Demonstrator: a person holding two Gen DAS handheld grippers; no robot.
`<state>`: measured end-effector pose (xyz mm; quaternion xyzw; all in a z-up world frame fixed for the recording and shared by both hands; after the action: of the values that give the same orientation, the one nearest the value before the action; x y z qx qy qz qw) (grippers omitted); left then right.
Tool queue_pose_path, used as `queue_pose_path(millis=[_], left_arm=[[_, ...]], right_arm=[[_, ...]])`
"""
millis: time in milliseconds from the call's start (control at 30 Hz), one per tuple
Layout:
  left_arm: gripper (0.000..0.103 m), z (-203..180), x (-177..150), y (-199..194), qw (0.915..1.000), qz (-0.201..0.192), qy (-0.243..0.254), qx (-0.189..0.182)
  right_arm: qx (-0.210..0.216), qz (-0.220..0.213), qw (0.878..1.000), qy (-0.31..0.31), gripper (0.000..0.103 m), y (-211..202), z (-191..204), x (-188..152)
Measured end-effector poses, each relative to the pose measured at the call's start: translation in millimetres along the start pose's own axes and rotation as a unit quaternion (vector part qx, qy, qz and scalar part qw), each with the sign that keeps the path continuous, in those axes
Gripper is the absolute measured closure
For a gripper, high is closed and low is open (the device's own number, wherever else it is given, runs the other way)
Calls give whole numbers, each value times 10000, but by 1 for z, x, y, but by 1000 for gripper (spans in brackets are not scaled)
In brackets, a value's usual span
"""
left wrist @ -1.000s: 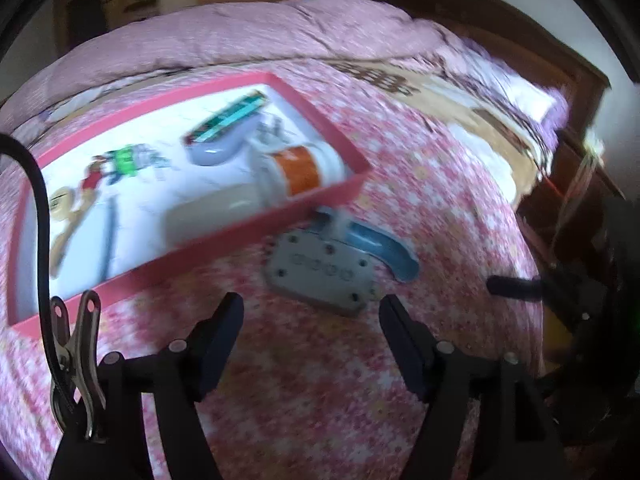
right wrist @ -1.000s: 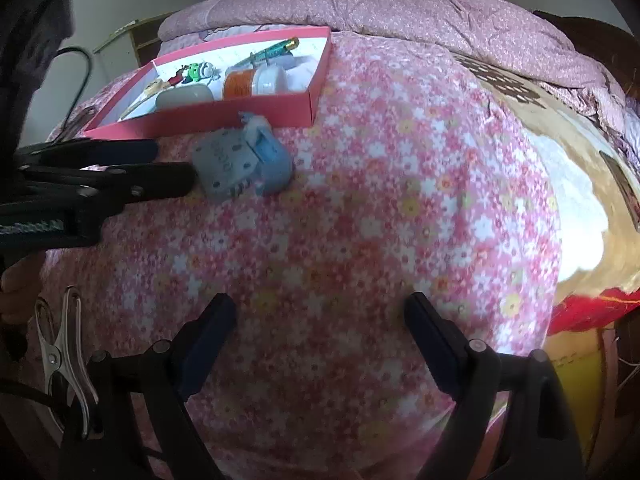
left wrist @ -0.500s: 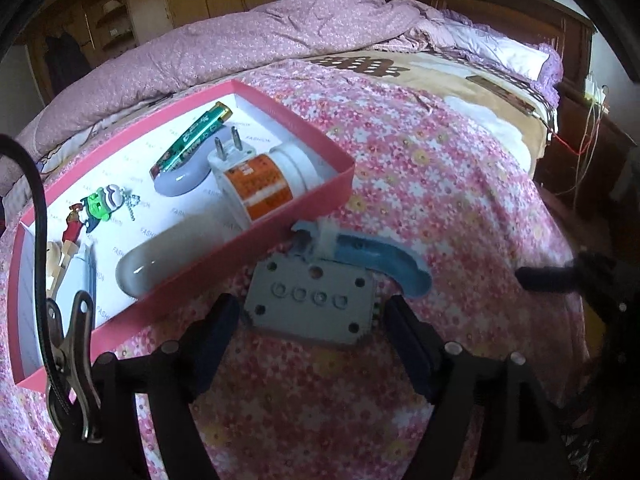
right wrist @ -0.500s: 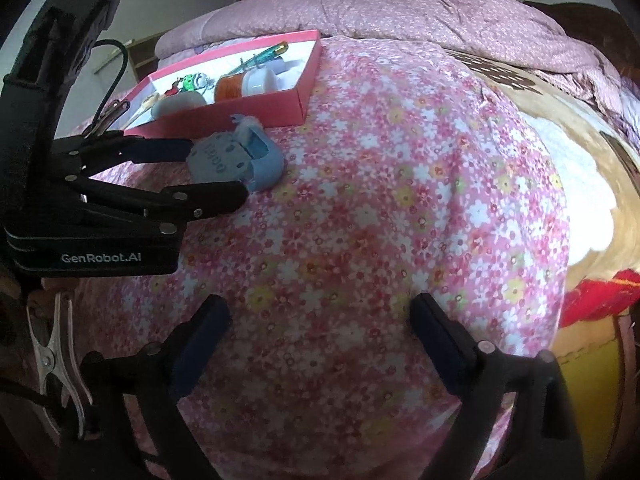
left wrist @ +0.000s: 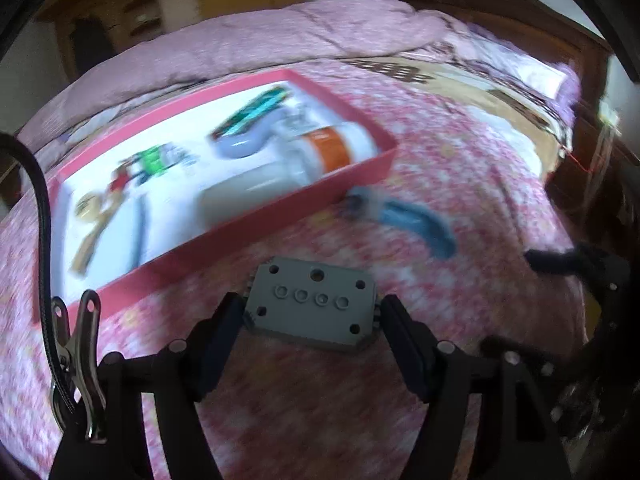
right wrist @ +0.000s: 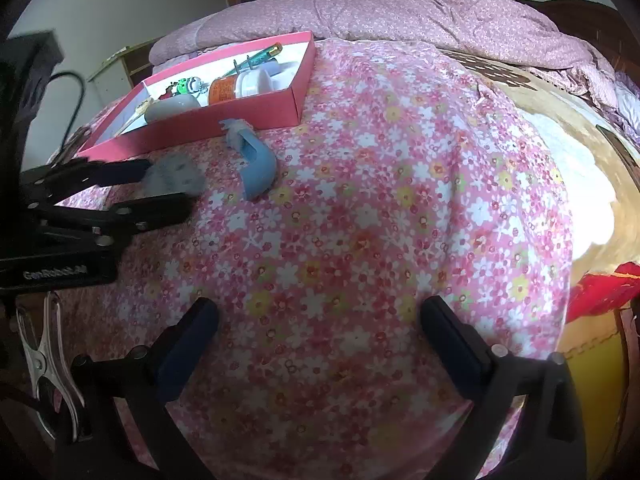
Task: Organize rigid objects
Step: 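Grasp the grey plastic block with the left gripper while right grasps the blue hook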
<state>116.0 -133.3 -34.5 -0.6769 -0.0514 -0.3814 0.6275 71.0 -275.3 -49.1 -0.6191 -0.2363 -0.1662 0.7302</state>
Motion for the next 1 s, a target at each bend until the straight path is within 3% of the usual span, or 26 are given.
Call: queue_pose_path(millis=[233,367,633,833,1000], left_arm=[[29,48,-26,-15,9963,-11,-746,418],[29,68,-40,-20,9925,-8,-1069,592],[29,84,-49,-25,9884,-101,-1363,661],[29,84,-48,-25,9883,-130,-1381,638],[29,84,-49,-25,9883,-147,-1390,611]], right_arm=[[-26,-9,10000,-27,0,-1,2,-1],[-116,36,9999,-105,7,-5,5,3],[76,-295,9995,-43,13,-19,17,41],[-16,-308,9985,-458,32,0,37,71],[126,-272,9988,-385,38,13,43,84]])
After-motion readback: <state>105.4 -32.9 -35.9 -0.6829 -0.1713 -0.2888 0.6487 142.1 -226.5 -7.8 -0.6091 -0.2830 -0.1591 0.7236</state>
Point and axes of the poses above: each gripper's, at about its wrist camera, not at the fingertips, and y roughly the way its jaws point, z to its left, x to its top, the point moved 8 cm from there along y, roughly the way its jaws point, and after that the axes turned 5 degrees about z, right-handed, at the moved point
